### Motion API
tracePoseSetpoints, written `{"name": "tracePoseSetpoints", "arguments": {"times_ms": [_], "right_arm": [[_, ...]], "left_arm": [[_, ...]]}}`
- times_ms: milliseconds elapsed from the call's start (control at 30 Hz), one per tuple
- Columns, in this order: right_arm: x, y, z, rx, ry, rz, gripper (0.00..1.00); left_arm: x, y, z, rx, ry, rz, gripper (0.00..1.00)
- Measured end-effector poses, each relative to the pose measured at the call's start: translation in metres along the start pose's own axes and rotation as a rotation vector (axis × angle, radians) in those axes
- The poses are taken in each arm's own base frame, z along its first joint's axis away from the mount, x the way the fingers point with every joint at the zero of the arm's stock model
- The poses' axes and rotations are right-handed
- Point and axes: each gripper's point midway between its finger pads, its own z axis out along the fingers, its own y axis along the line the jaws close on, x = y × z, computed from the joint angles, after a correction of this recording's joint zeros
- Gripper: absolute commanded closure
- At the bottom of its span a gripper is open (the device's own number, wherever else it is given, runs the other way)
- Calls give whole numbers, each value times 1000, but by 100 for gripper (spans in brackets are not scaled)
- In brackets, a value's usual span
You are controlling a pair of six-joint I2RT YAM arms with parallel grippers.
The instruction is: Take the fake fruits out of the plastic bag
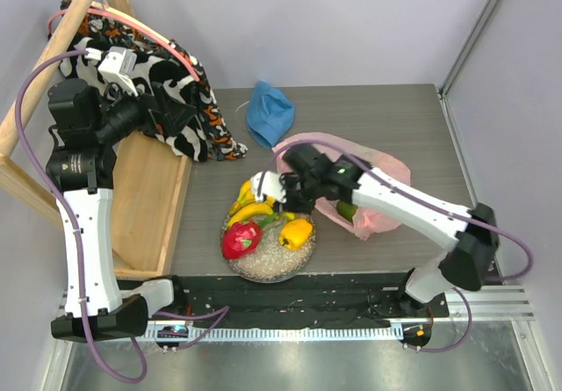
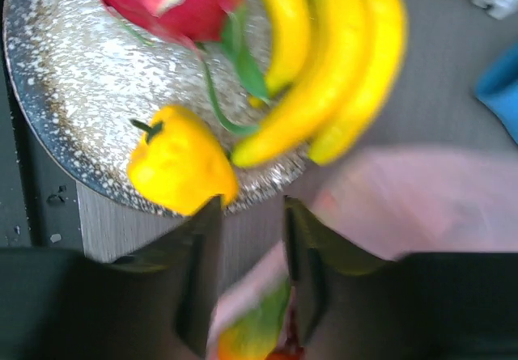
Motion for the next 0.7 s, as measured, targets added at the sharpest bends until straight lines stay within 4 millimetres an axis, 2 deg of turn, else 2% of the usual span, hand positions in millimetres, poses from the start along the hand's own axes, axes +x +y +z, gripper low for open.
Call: {"name": "tracePoseSetpoints", "arguments": {"times_ms": [33,167,267,400,500,567,700], "right_arm": [[1,-7,-15,31,-13,12,72],[14,-35,-67,156,-43,74,78],[34,-48,-87,226,-7,119,80],[61,-46,-79,224,91,149,82],[87,-46,-68,223,188,176,83],[106,-52,-65,243,250,212,83],[137,-72,-73,323,315,327,83]], "left_arm": [[0,0,0,2,0,-3,0],[-1,-3,0,17,-4,-10,0],[-2,-7,1,37,-9,-26,0],[-3,-14,10,103,-4,-79,0],[5,-22,30,169,35,-119,0],[21,-39,52,241,101,-135,0],[72,-79,97,376,279,-160,0]]}}
